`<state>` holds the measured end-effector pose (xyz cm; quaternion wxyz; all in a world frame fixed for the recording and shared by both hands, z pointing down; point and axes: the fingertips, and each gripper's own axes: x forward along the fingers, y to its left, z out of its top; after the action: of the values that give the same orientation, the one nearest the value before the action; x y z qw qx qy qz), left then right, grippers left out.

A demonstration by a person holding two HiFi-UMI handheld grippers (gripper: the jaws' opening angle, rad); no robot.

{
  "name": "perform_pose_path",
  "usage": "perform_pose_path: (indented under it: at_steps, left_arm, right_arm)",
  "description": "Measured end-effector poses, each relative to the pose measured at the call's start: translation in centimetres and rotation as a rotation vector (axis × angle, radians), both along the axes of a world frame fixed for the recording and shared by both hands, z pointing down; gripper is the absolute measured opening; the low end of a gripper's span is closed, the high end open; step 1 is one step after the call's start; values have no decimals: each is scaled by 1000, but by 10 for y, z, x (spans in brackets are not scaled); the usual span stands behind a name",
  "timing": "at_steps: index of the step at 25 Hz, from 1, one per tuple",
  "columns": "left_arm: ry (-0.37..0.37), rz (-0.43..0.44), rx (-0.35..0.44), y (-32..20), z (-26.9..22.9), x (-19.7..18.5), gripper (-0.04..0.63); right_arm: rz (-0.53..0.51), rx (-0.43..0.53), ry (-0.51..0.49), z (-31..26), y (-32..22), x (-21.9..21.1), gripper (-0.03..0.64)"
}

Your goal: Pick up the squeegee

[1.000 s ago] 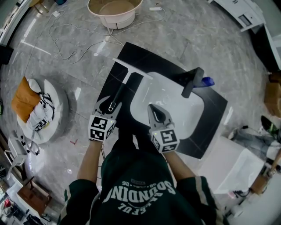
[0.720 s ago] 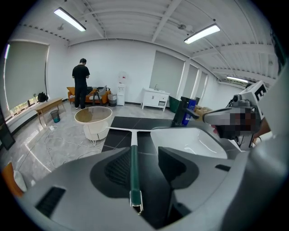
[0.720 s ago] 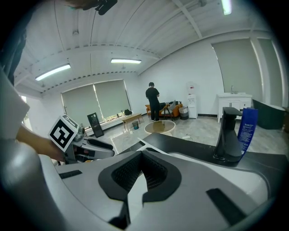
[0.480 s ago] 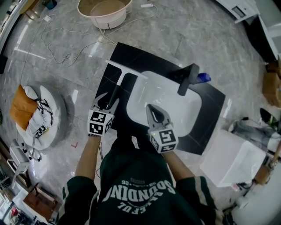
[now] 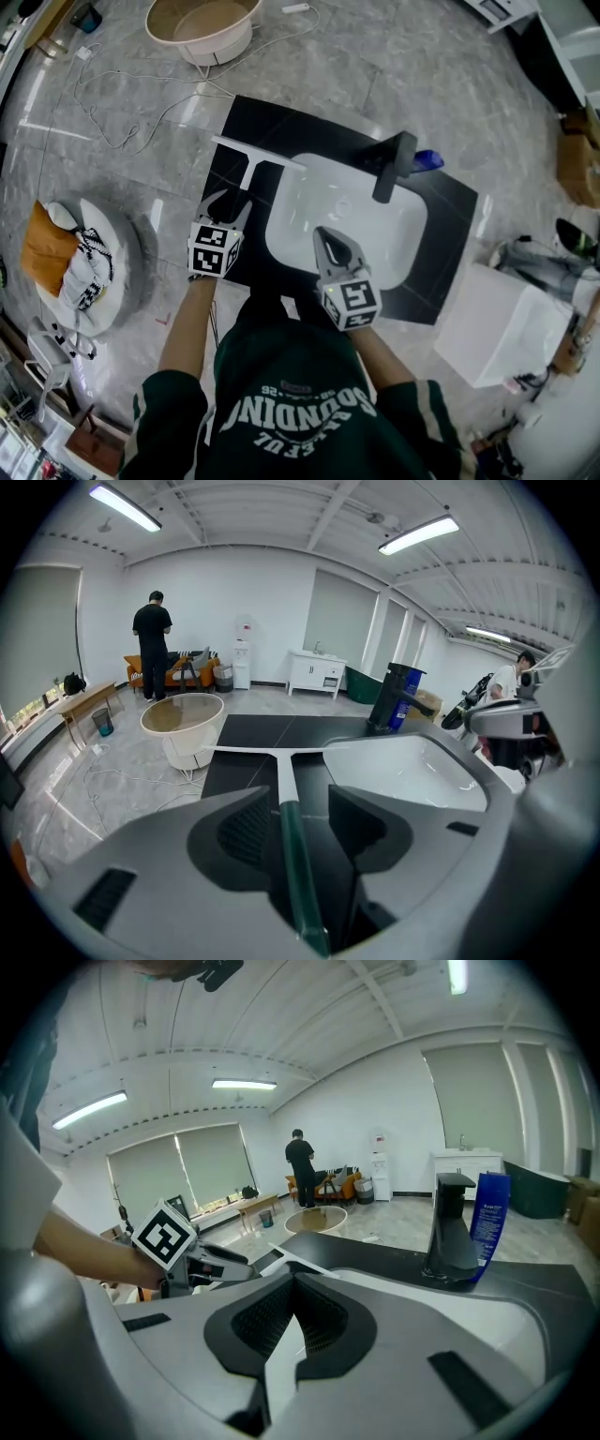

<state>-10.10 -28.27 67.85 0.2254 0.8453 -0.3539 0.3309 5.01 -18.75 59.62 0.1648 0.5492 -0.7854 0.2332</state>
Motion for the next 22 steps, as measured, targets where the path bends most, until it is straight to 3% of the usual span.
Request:
perform_pose_path:
  at_steps: [9,22]
  left_arm:
    - [-82,0,-32,-25,24,13,173]
    - [-196,-44,-122,-35,57,21,157]
  right_arm:
    - [85,-32,3,1,9,17,0]
    - [121,-46,11,5,13,34,0]
